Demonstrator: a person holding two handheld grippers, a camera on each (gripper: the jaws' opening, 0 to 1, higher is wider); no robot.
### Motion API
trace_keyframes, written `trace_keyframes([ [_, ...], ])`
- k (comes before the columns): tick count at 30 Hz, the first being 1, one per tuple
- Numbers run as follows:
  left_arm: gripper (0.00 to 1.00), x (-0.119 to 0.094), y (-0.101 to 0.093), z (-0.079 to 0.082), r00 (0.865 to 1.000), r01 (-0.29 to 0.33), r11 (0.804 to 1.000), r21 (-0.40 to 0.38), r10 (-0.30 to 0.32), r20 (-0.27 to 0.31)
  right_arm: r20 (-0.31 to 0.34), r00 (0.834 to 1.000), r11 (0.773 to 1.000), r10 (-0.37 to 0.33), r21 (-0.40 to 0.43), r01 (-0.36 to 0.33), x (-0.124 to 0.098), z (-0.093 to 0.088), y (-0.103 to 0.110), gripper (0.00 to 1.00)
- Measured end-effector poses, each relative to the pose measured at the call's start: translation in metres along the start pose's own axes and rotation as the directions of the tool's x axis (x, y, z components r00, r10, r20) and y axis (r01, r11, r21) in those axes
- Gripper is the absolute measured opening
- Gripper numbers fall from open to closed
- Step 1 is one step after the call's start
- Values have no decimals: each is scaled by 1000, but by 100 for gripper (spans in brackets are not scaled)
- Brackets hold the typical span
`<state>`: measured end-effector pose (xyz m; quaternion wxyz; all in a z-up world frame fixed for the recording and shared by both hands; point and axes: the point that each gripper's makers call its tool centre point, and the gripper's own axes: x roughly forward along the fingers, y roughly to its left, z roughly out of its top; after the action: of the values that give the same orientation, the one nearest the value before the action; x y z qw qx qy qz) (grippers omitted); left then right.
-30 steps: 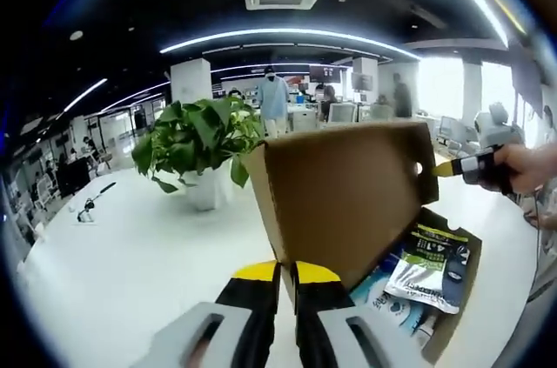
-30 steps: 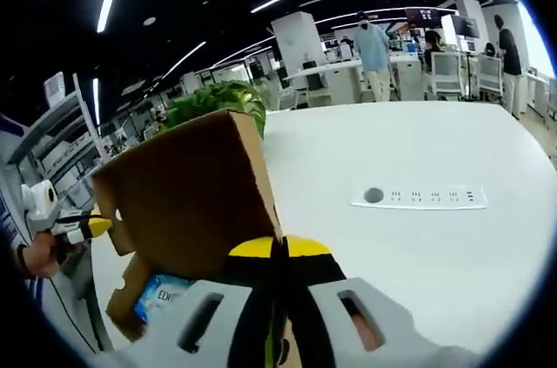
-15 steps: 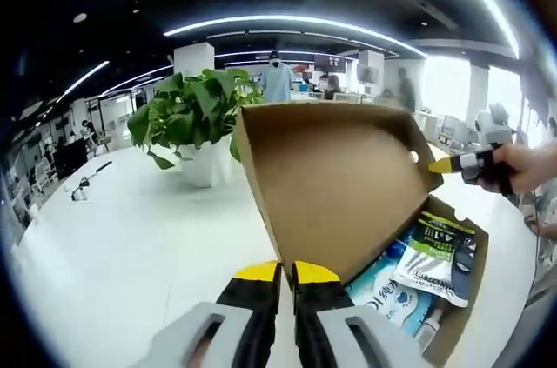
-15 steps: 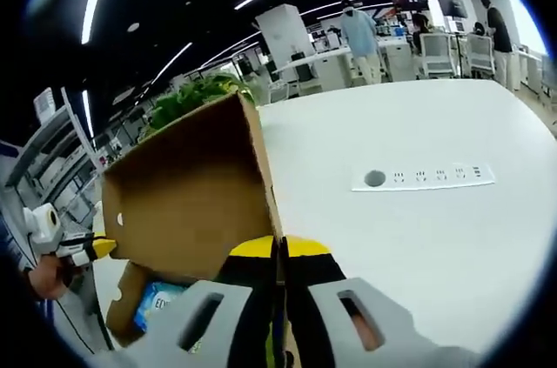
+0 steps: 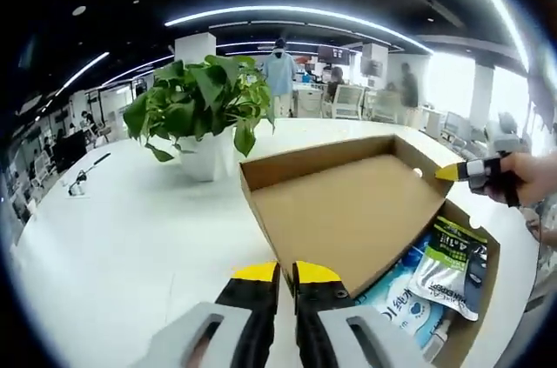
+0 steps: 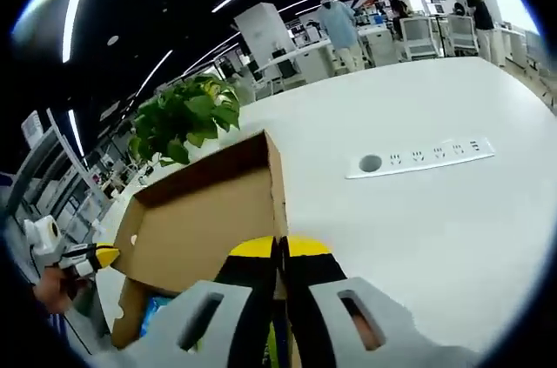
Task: Operate the shoe box by opening the lid, removing the specified soft item, and placing it in the target area until the item is outside and the box remains undamaged.
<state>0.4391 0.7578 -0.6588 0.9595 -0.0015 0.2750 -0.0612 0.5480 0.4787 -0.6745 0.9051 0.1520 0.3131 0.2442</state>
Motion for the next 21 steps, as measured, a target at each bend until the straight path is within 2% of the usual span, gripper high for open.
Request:
trace_keyframes([
  [4, 6, 1, 4, -3, 1000, -4, 1000, -6, 4, -13, -24, 1000, 1000, -1, -2, 1, 4, -6, -2, 1],
  [9, 6, 1, 9, -7, 1000, -1, 998, -57, 0, -18, -48, 999, 999, -8, 30, 10, 7, -14, -1, 2],
  [15, 6, -2, 10, -10, 1000, -2, 998, -57, 1, -23, -70, 998, 1000, -6, 14, 7, 6, -21, 0, 1],
  [19, 6, -2, 12, -11, 1000, -1, 992, -123, -2, -26, -88, 996, 1000, -9, 26, 11, 6, -26, -1, 2],
  [21, 6, 0, 11, -10, 1000, 1, 992, -124, -4, -26, -102, 995, 1000, -14, 20, 16, 6, -30, -2, 2],
])
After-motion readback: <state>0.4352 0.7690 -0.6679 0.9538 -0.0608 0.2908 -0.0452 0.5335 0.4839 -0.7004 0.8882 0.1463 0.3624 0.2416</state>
